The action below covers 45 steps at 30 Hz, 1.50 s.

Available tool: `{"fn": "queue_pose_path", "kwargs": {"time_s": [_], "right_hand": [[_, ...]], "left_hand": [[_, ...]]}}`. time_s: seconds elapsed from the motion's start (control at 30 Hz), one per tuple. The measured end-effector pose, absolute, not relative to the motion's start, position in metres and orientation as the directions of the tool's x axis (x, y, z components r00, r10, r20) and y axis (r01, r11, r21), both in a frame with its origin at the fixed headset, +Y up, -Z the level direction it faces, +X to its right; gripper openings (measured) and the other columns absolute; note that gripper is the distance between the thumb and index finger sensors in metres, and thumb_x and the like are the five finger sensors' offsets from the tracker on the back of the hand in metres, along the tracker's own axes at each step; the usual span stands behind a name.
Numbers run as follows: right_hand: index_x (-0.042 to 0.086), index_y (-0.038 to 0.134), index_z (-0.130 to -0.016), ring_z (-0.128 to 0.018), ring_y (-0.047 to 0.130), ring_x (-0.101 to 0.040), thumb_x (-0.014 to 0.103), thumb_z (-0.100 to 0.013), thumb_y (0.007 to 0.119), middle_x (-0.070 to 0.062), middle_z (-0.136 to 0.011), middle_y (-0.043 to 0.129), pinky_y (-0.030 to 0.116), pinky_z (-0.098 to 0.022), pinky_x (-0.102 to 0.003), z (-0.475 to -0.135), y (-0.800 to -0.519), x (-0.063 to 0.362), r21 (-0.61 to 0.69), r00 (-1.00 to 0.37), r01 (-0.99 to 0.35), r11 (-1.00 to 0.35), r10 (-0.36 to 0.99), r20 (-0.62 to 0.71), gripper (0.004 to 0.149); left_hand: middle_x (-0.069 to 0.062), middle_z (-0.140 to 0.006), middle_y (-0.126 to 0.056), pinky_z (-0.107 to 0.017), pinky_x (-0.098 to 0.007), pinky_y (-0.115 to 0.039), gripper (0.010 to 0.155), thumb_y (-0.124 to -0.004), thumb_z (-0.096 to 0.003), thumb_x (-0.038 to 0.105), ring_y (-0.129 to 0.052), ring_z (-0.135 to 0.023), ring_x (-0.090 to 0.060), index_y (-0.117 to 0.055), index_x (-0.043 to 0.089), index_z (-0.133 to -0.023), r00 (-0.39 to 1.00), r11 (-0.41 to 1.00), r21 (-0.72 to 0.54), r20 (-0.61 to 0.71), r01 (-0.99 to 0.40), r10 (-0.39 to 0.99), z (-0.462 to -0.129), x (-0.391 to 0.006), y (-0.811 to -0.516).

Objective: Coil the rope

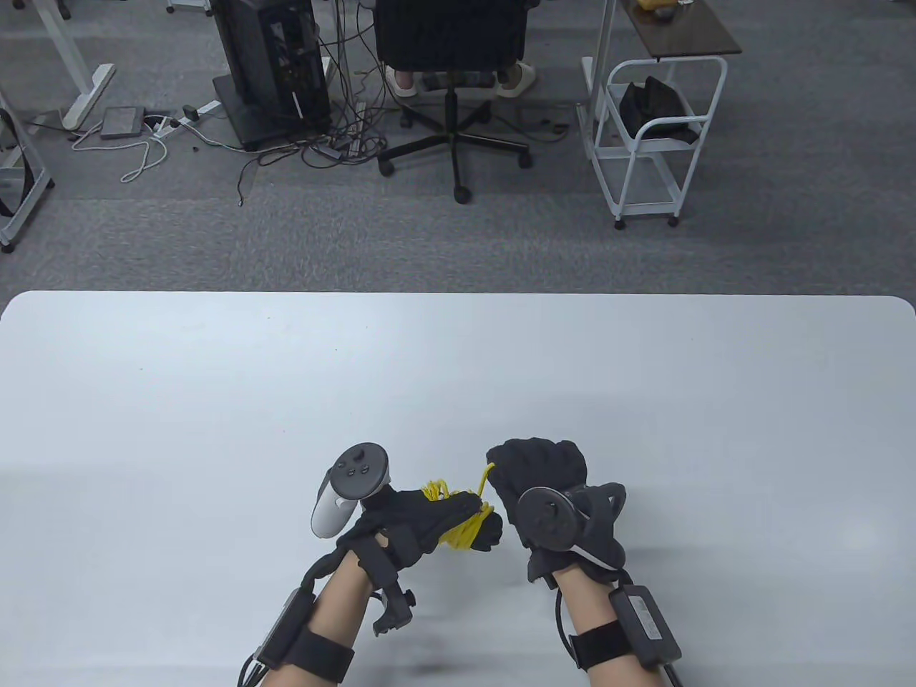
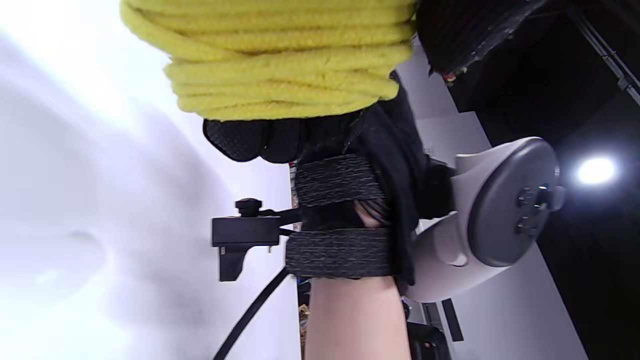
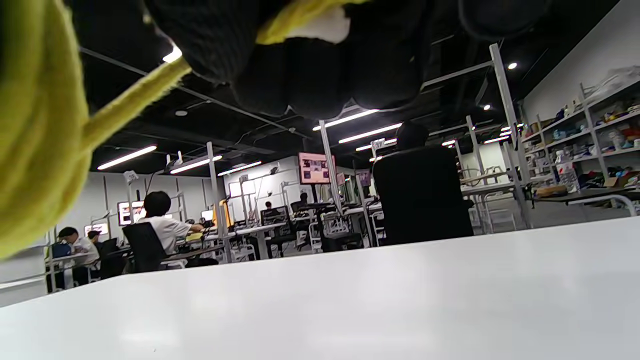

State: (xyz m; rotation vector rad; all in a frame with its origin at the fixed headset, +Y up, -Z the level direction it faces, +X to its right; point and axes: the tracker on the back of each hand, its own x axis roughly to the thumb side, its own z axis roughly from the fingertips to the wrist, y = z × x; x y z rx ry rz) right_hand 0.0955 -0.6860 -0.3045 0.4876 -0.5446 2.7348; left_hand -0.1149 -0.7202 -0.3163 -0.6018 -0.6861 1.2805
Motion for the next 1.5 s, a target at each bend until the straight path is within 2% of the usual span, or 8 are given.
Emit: {"fn": "queue_pose_path", "kwargs": {"time_s": [0.23, 0.43, 0.73, 0.93, 1.03, 1.17, 1.3, 1.5], "right_hand": [[0.016, 0.082, -0.087, -0.079, 0.084, -0.043, 0.038, -0.055, 0.078, -0.015, -0.09, 0.085, 0.058, -0.063, -0.069, -0.295, -0.682, 0.083, -0.272, -0.829, -0.473, -0.838, 0.319, 0.46, 0.039], [0.011, 0.079, -0.092, -0.082, 0.08, -0.046, 0.033, -0.057, 0.076, -0.02, -0.096, 0.079, 0.059, -0.062, -0.068, -0.285, -0.688, 0.06, -0.279, -0.825, -0.429, -0.859, 0.248, 0.508, 0.042], [0.009, 0.066, -0.103, -0.092, 0.068, -0.049, 0.035, -0.057, 0.074, -0.022, -0.11, 0.059, 0.054, -0.065, -0.07, -0.294, -0.697, 0.066, -0.062, -0.695, -0.542, -0.838, 0.406, 0.593, 0.053], [0.008, 0.06, -0.106, -0.096, 0.061, -0.052, 0.037, -0.058, 0.074, -0.022, -0.115, 0.049, 0.051, -0.065, -0.072, -0.302, -0.701, 0.073, 0.085, -0.627, -0.549, -0.831, 0.477, 0.616, 0.058], [0.013, 0.06, -0.107, -0.096, 0.062, -0.052, 0.04, -0.058, 0.072, -0.021, -0.115, 0.053, 0.05, -0.065, -0.073, -0.304, -0.702, 0.076, 0.071, -0.646, -0.55, -0.832, 0.478, 0.595, 0.057], [0.011, 0.056, -0.109, -0.097, 0.059, -0.054, 0.048, -0.059, 0.069, -0.023, -0.115, 0.05, 0.048, -0.065, -0.075, -0.308, -0.706, 0.083, 0.055, -0.745, -0.462, -0.885, 0.421, 0.517, 0.063], [0.011, 0.05, -0.111, -0.099, 0.054, -0.057, 0.057, -0.058, 0.064, -0.026, -0.117, 0.046, 0.045, -0.065, -0.078, -0.314, -0.712, 0.094, 0.057, -0.834, -0.359, -0.932, 0.348, 0.428, 0.072], [0.005, 0.036, -0.114, -0.102, 0.041, -0.065, 0.072, -0.054, 0.055, -0.033, -0.119, 0.035, 0.039, -0.064, -0.083, -0.319, -0.715, 0.104, 0.176, -0.77, -0.484, -0.857, 0.512, 0.381, 0.092]], "left_hand": [[-0.016, -0.103, -0.089, -0.072, -0.039, -0.06, 0.059, -0.054, -0.0633, 0.055, -0.09, -0.089, -0.033, -0.087, 0.018, -0.097, 0.273, 0.286, -0.534, 0.106, -0.796, 0.956, -0.318, -0.128, -0.724], [-0.017, -0.103, -0.088, -0.071, -0.041, -0.061, 0.063, -0.056, -0.0616, 0.059, -0.09, -0.088, -0.035, -0.086, 0.016, -0.097, 0.296, 0.305, -0.381, 0.084, -0.873, 0.952, -0.316, -0.136, -0.726], [-0.012, -0.101, -0.09, -0.07, -0.038, -0.066, 0.057, -0.068, -0.0574, 0.059, -0.094, -0.087, -0.029, -0.085, 0.021, -0.096, 0.264, 0.274, -0.345, 0.079, -0.898, 0.961, -0.32, -0.144, -0.727], [-0.011, -0.097, -0.094, -0.068, -0.038, -0.07, 0.05, -0.073, -0.0579, 0.054, -0.097, -0.083, -0.027, -0.087, 0.022, -0.093, 0.301, 0.318, -0.329, 0.105, -0.889, 0.948, -0.322, -0.149, -0.724], [-0.01, -0.098, -0.093, -0.069, -0.037, -0.07, 0.049, -0.073, -0.058, 0.054, -0.097, -0.083, -0.026, -0.087, 0.023, -0.094, 0.381, 0.41, -0.278, 0.153, -0.869, 0.912, -0.32, -0.149, -0.719], [-0.009, -0.1, -0.092, -0.07, -0.037, -0.069, 0.049, -0.073, -0.0577, 0.054, -0.096, -0.085, -0.026, -0.086, 0.024, -0.094, 0.587, 0.629, -0.123, 0.259, -0.768, 0.767, -0.315, -0.148, -0.711], [-0.007, -0.101, -0.091, -0.071, -0.035, -0.068, 0.049, -0.073, -0.0565, 0.053, -0.095, -0.087, -0.025, -0.085, 0.026, -0.094, 0.801, 0.843, 0.073, 0.362, -0.534, 0.476, -0.309, -0.14, -0.704], [-0.007, -0.106, -0.084, -0.073, -0.036, -0.064, 0.049, -0.072, -0.0565, 0.051, -0.089, -0.093, -0.025, -0.081, 0.026, -0.097, 0.876, 0.96, 0.241, 0.482, -0.146, 0.013, -0.299, -0.114, -0.708]]}}
